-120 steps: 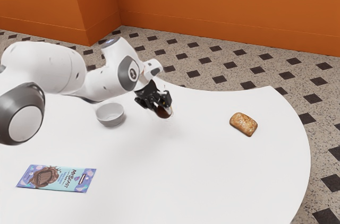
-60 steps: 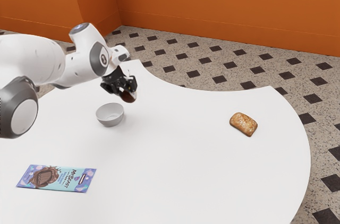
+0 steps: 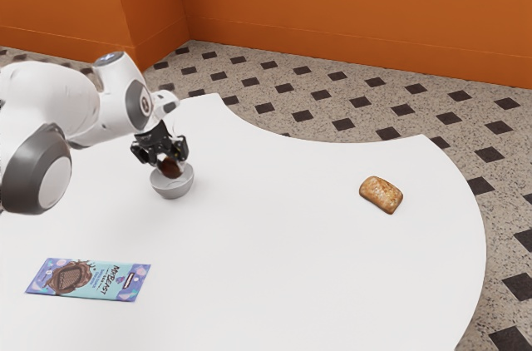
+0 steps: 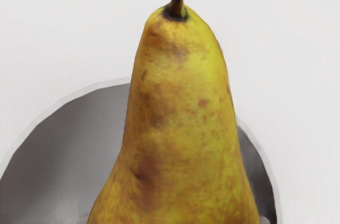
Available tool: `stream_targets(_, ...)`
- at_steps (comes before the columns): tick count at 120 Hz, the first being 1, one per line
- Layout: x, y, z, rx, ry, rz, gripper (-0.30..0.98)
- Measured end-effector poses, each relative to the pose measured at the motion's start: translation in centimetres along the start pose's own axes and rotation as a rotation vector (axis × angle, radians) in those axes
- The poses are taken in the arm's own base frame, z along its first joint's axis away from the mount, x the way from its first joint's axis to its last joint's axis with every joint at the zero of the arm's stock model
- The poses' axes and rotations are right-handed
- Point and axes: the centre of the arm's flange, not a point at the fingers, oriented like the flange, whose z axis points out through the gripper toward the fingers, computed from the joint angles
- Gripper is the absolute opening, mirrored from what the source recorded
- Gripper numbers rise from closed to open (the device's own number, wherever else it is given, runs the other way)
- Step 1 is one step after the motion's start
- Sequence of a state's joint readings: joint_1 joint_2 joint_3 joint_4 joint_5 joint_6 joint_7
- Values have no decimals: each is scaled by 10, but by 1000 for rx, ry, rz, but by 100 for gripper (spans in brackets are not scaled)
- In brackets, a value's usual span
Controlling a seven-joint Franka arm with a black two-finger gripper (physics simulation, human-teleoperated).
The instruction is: Place the pear in the bowl.
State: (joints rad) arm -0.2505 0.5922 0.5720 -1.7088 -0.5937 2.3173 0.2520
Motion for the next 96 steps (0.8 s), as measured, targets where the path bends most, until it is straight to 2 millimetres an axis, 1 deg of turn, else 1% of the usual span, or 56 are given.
stream_targets(9, 0, -2, 3, -2, -5, 4, 42)
stream_targets(18, 0, -3, 2, -5, -7, 11, 50)
stream_targets(24, 1, -3, -1, -9, -5, 16, 54)
stream_targets(31, 2, -2, -13, -19, 2, 26, 57)
stream_targets(41, 4, 8, -48, -35, 20, 66, 61)
stream_targets(49, 3, 21, -71, -41, 21, 113, 63)
stream_targets(60, 1, 49, -110, -27, 39, 211, 65)
stream_targets(64, -1, 62, -124, -17, 43, 254, 66)
stream_targets(71, -1, 83, -153, 1, 58, 323, 66)
stream_targets(82, -3, 99, -199, 1, 69, 382, 67)
stream_targets(88, -6, 107, -220, -3, 62, 407, 67)
stream_targets(96, -17, 131, -246, 8, 46, 465, 68)
